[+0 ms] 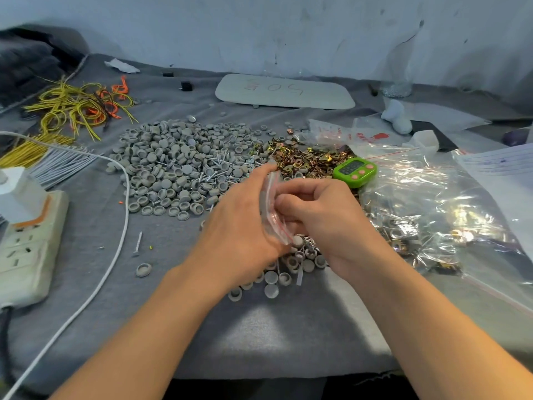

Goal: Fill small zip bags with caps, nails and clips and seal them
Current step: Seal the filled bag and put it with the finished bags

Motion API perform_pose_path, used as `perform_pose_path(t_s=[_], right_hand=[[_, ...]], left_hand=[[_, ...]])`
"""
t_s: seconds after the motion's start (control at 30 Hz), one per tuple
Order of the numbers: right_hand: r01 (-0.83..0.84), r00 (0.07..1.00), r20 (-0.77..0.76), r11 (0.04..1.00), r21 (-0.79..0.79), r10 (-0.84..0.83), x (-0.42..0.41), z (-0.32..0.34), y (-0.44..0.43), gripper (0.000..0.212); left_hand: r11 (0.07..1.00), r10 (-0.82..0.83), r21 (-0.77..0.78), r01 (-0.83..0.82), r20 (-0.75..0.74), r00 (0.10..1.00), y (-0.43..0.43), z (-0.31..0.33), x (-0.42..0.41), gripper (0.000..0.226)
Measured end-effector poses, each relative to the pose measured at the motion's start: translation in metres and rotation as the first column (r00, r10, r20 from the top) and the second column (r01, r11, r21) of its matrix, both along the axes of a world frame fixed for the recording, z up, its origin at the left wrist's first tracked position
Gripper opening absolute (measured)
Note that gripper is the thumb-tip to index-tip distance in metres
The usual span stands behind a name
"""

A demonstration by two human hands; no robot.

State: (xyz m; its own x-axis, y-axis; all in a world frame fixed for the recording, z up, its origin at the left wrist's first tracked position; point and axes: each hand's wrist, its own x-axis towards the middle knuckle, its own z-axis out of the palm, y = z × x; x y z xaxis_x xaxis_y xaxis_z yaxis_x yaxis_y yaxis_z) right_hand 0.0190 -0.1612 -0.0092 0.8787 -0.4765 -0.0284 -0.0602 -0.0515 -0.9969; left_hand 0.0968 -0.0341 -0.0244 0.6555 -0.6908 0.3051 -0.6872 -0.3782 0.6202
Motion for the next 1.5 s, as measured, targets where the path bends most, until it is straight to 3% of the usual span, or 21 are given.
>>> perform_pose_path(t_s=[0.07, 0.13, 0.17, 0.2, 0.27, 0.33, 0.37, 0.4, 0.43, 0.5, 0.57, 0.9, 1.0, 1.33, 1.5], right_hand=[[-0.016, 0.997, 0.074, 0.987, 0.158, 0.004, -0.002, 0.008, -0.002, 0.019], [0.082, 0.990, 0.098, 0.973, 0.215, -0.105, -0.006, 0.017, -0.014, 0.016], [0.169, 0.981, 0.070, 0.978, 0.125, -0.179, -0.009, 0.020, -0.022, 0.016], [0.253, 0.967, 0.013, 0.965, -0.074, -0.253, -0.011, 0.020, -0.030, 0.018], [0.261, 0.920, -0.112, 0.799, -0.542, -0.377, -0.015, 0.016, -0.045, 0.024], [0.155, 0.881, -0.209, 0.675, -0.722, -0.425, -0.019, 0.012, -0.055, 0.029], [0.107, 0.869, -0.254, 0.663, -0.741, -0.425, -0.021, 0.010, -0.058, 0.030], [0.058, 0.858, -0.299, 0.658, -0.751, -0.417, -0.024, 0.009, -0.061, 0.031], [0.005, 0.848, -0.343, 0.653, -0.757, -0.404, -0.026, 0.009, -0.064, 0.032], [-0.105, 0.829, -0.416, 0.626, -0.772, -0.375, -0.029, 0.008, -0.069, 0.032], [-0.174, 0.809, -0.466, 0.611, -0.772, -0.359, -0.031, 0.009, -0.071, 0.031], [-0.265, 0.792, -0.519, 0.584, -0.767, -0.323, -0.026, 0.010, -0.070, 0.023], [-0.301, 0.787, -0.533, 0.560, -0.772, -0.312, -0.024, 0.009, -0.069, 0.029], [-0.160, 0.798, -0.412, 0.504, -0.849, -0.439, -0.021, 0.003, -0.068, 0.022], [-0.041, 0.848, -0.338, 0.586, -0.810, -0.408, -0.018, -0.001, -0.073, 0.017]], left_hand=[[0.998, 0.040, -0.056, -0.039, 0.029, 0.999, -0.002, 0.002, 0.000, 0.050], [0.990, 0.110, -0.091, -0.110, -0.005, 0.994, -0.001, 0.004, 0.003, 0.043], [0.980, 0.145, -0.126, -0.154, -0.077, 0.986, 0.001, 0.005, 0.006, 0.042], [0.962, 0.151, -0.191, -0.193, -0.214, 0.965, 0.002, 0.007, 0.009, 0.040], [0.895, 0.026, -0.356, -0.270, -0.563, 0.826, 0.007, 0.016, 0.015, 0.039], [0.793, -0.157, -0.476, -0.380, -0.762, 0.628, 0.013, 0.023, 0.022, 0.045], [0.748, -0.190, -0.501, -0.434, -0.789, 0.584, 0.016, 0.024, 0.024, 0.048], [0.730, -0.148, -0.505, -0.460, -0.775, 0.615, 0.017, 0.024, 0.025, 0.048], [0.745, -0.017, -0.487, -0.456, -0.697, 0.717, 0.018, 0.023, 0.025, 0.045], [0.831, 0.284, -0.386, -0.400, -0.325, 0.902, 0.019, 0.019, 0.022, 0.044], [0.883, 0.347, -0.308, -0.354, -0.080, 0.934, 0.018, 0.015, 0.019, 0.049], [0.936, 0.303, -0.163, -0.312, -0.081, 0.950, 0.014, 0.010, 0.014, 0.056], [0.940, 0.294, -0.154, -0.304, -0.082, 0.952, 0.013, 0.008, 0.013, 0.057], [0.950, 0.273, -0.138, -0.279, -0.061, 0.960, 0.010, 0.007, 0.014, 0.064], [0.957, 0.254, -0.129, -0.259, -0.050, 0.966, 0.010, 0.006, 0.011, 0.069]])
